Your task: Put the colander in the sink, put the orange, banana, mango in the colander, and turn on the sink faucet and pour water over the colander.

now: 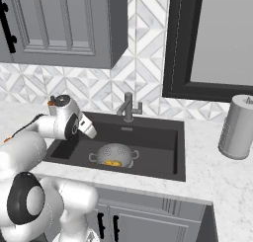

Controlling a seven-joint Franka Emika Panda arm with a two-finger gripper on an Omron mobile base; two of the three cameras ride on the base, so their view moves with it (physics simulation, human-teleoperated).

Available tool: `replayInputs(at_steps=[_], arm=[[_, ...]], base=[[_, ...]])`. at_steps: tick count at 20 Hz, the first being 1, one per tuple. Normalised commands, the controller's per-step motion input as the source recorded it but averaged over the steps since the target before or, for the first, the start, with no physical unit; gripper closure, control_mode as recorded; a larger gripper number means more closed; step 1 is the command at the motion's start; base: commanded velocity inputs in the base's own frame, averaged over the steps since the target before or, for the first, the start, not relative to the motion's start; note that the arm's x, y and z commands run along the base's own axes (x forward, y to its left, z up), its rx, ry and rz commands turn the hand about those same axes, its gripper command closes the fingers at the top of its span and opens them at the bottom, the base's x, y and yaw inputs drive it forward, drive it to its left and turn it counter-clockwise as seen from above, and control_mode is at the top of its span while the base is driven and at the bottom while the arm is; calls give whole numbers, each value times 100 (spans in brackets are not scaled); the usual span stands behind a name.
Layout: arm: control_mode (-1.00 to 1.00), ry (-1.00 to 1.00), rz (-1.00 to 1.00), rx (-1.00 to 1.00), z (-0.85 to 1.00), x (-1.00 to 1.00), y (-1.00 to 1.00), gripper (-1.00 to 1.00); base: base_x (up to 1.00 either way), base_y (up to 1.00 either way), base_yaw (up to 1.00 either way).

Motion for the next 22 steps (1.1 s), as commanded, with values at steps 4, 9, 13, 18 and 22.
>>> replayInputs(at_steps=[4,9,13,18,22], arm=[[-100,24,10,0,41,-50,80,-100],[-100,23,13,0,8,-61,78,-100],[-100,16,17,0,0,-62,79,-100],[-100,11,22,0,0,-49,86,-100],[-100,10,24,0,0,-19,86,-100]], base=[[0,0,0],[0,0,0],[0,0,0],[0,0,0],[0,0,0]])
